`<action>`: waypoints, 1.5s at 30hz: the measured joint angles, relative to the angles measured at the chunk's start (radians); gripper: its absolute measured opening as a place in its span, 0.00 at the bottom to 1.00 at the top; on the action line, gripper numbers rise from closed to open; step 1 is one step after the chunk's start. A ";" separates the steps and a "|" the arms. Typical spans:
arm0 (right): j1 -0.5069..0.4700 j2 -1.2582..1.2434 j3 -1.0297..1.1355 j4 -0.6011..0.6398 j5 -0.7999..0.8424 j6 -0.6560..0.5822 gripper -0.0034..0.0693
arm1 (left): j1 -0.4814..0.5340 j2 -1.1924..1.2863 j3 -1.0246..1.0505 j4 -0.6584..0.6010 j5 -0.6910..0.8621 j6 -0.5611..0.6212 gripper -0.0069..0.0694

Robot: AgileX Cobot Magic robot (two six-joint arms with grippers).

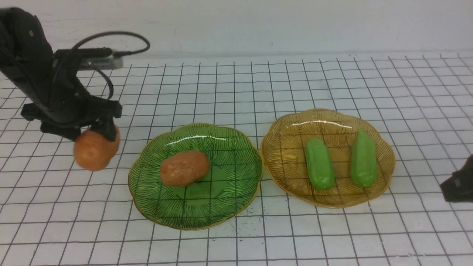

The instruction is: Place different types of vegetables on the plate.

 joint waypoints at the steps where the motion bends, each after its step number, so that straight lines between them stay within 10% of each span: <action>1: 0.000 0.000 0.000 0.000 -0.001 0.000 0.34 | -0.003 0.000 -0.001 -0.011 0.001 0.003 0.70; 13: 0.000 0.000 0.000 0.003 -0.017 -0.004 0.33 | -0.220 0.094 -0.001 -0.227 -0.116 0.121 0.70; 28: 0.000 -0.342 0.000 -0.015 0.080 -0.026 0.03 | -0.223 0.103 -0.001 -0.223 -0.158 0.122 0.94; 34: 0.000 -0.559 0.002 -0.062 0.077 -0.026 0.03 | -0.223 0.104 -0.047 -0.221 -0.144 0.122 0.83; 45: 0.000 -0.962 0.356 -0.070 -0.396 -0.026 0.03 | -0.223 0.104 -0.142 -0.204 -0.080 0.122 0.23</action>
